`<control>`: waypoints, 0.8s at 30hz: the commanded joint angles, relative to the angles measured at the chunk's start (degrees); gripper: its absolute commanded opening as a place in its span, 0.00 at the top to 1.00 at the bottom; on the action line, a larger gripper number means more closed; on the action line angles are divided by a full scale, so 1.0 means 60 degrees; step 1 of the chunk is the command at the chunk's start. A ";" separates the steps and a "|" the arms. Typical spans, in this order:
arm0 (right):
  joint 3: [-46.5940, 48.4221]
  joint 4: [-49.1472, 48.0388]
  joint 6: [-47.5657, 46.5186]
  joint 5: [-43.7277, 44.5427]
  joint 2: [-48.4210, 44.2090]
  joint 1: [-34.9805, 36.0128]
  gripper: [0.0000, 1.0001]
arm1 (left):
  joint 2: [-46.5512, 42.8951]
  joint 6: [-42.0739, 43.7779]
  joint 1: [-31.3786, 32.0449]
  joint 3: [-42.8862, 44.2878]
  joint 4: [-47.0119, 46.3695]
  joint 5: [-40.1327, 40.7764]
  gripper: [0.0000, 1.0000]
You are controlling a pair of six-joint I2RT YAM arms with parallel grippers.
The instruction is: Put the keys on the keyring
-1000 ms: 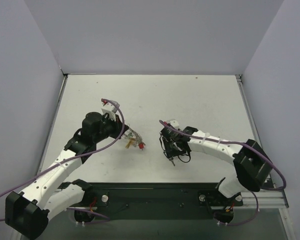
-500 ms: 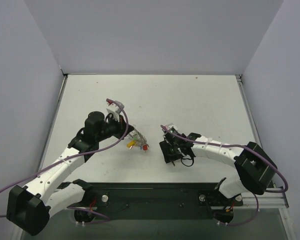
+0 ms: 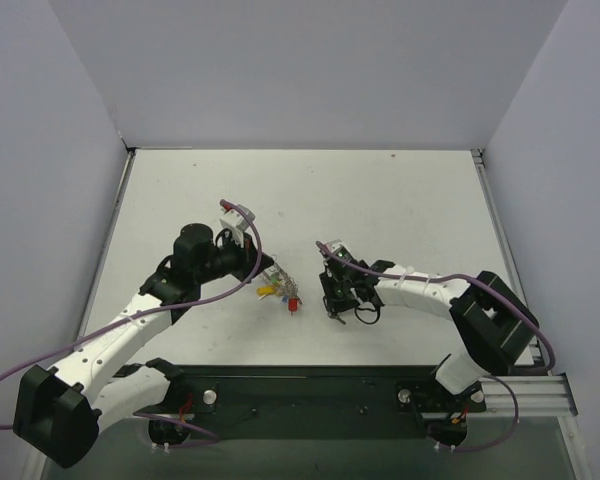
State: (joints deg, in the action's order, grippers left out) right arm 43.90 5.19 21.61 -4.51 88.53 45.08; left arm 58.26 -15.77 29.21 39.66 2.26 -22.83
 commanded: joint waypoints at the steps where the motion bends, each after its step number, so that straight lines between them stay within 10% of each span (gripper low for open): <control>1: 0.0037 0.0219 0.0076 0.0269 0.0567 -0.0101 0.86 | -0.0042 0.0167 0.0068 0.0158 -0.0934 -0.0209 1.00; 19: -0.0286 0.0453 -0.0437 0.0490 -0.1748 -0.0306 1.00 | 0.0236 0.0255 0.0200 0.0158 -0.1007 -0.0238 1.00; 24: -0.0197 0.0175 -0.0627 -0.0287 -0.1163 -0.0306 0.56 | 0.0236 0.0270 0.0200 0.0143 -0.0992 -0.0238 1.00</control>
State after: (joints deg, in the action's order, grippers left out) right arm 42.00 5.80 19.27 -3.42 79.48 43.48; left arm 59.99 -14.72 30.06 39.66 1.89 -22.90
